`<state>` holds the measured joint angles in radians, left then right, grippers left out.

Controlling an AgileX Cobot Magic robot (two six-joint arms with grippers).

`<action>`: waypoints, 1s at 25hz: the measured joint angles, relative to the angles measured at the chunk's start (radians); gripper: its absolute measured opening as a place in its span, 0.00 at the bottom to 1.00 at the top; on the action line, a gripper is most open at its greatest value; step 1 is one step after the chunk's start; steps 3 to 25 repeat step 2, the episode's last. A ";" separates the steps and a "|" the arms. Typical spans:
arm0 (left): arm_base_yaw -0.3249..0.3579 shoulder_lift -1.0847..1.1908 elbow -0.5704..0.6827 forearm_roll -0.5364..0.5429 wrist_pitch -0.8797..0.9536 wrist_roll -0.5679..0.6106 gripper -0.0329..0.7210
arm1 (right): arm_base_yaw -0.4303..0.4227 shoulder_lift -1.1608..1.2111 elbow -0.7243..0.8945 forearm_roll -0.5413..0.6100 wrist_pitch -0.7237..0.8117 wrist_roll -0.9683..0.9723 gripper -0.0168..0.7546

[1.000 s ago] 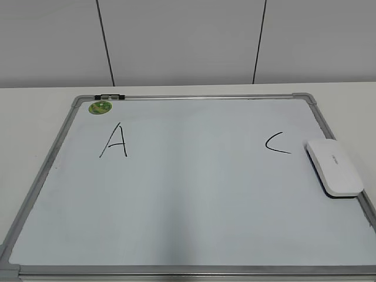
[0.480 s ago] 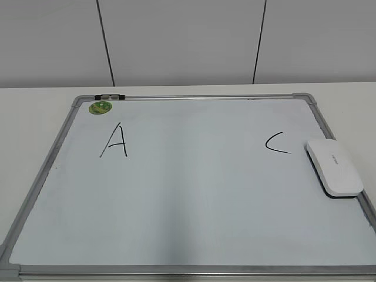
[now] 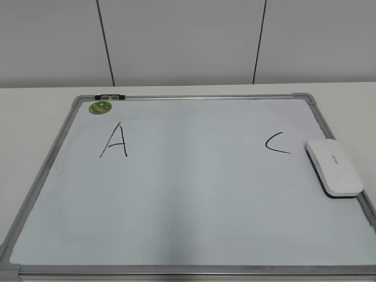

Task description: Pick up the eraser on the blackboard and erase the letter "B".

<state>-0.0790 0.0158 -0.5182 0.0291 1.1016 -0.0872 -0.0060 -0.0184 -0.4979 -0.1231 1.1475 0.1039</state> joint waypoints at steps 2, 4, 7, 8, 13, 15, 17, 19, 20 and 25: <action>0.000 0.000 0.000 0.000 0.000 0.000 0.36 | 0.000 0.000 0.000 0.000 0.000 0.000 0.75; 0.000 0.000 0.000 0.000 0.000 0.000 0.36 | 0.000 0.000 0.000 0.000 0.000 0.000 0.75; 0.000 0.000 0.000 0.000 0.000 0.000 0.36 | 0.000 0.000 0.000 0.000 0.000 0.000 0.75; 0.000 0.000 0.000 0.000 0.000 0.000 0.36 | 0.000 0.000 0.000 0.000 0.000 0.000 0.75; 0.000 0.000 0.000 0.000 0.000 0.000 0.36 | 0.000 0.000 0.000 0.000 0.000 0.000 0.75; 0.000 0.000 0.000 0.000 0.000 0.000 0.36 | 0.000 0.000 0.000 0.000 0.000 0.000 0.75; 0.000 0.000 0.000 0.000 0.000 0.000 0.36 | 0.000 0.000 0.000 0.000 0.000 0.000 0.75; 0.000 0.000 0.000 0.000 0.000 0.000 0.36 | 0.000 0.000 0.000 0.000 0.000 0.000 0.75; 0.000 0.000 0.000 0.000 0.000 0.000 0.36 | 0.000 0.000 0.000 0.000 0.000 0.000 0.75; 0.000 0.000 0.000 0.000 0.000 0.000 0.36 | 0.000 0.000 0.000 0.000 0.000 0.000 0.75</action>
